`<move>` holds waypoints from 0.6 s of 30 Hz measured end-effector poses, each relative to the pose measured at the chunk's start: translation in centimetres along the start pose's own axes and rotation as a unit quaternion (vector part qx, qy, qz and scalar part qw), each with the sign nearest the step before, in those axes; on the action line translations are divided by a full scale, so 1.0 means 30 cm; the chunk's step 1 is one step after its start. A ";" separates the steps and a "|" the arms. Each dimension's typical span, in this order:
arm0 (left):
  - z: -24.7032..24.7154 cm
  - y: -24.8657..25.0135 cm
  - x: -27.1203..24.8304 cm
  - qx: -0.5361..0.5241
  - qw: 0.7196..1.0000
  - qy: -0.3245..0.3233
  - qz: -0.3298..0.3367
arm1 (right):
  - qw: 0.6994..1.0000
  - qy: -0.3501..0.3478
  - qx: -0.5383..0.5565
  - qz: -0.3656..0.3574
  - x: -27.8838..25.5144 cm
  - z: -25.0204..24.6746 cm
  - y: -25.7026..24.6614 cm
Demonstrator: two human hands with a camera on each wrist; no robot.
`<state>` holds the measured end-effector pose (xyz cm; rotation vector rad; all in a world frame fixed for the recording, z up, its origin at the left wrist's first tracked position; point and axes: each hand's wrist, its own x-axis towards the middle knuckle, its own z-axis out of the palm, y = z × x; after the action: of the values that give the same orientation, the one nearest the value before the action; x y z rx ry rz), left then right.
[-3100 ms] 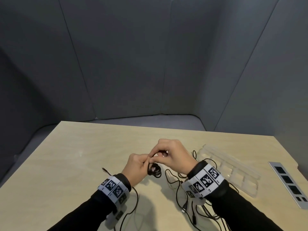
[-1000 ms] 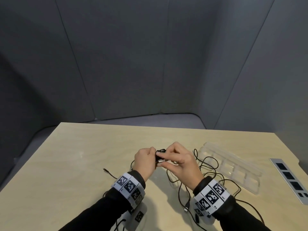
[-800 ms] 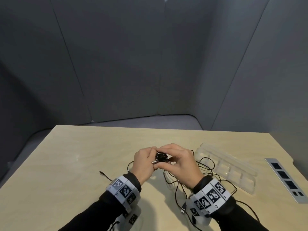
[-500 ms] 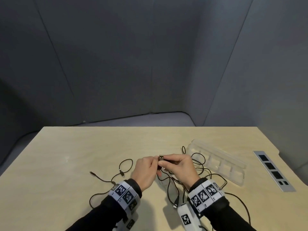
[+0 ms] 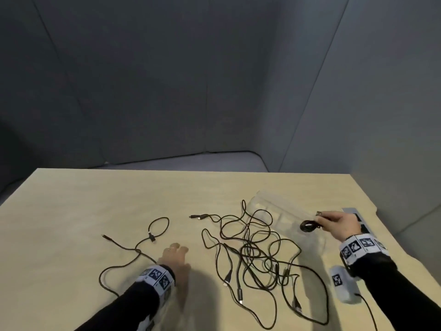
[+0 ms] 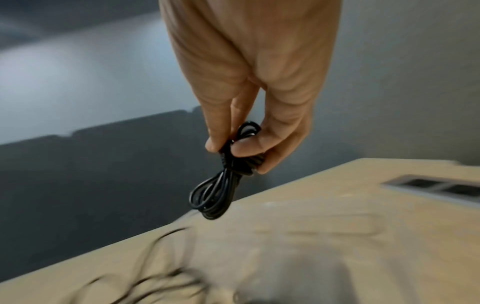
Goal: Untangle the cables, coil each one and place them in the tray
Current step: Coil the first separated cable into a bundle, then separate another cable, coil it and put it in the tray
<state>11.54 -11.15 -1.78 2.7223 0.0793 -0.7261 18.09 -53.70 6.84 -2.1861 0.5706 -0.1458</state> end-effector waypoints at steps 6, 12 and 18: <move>0.074 -0.080 -0.035 0.084 0.996 0.023 0.016 | 0.972 -0.039 -0.231 0.008 0.143 -0.097 0.082; 0.077 -0.068 -0.045 0.125 0.992 0.004 0.010 | 0.936 -0.136 -0.323 0.025 0.159 -0.043 0.055; 0.086 -0.055 -0.040 0.129 0.992 0.000 -0.007 | 0.908 -0.212 -0.358 0.055 0.171 0.037 0.072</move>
<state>9.05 -10.38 -3.77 2.9694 0.0042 -0.7891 22.22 -56.36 4.01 -2.7562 0.5418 0.6916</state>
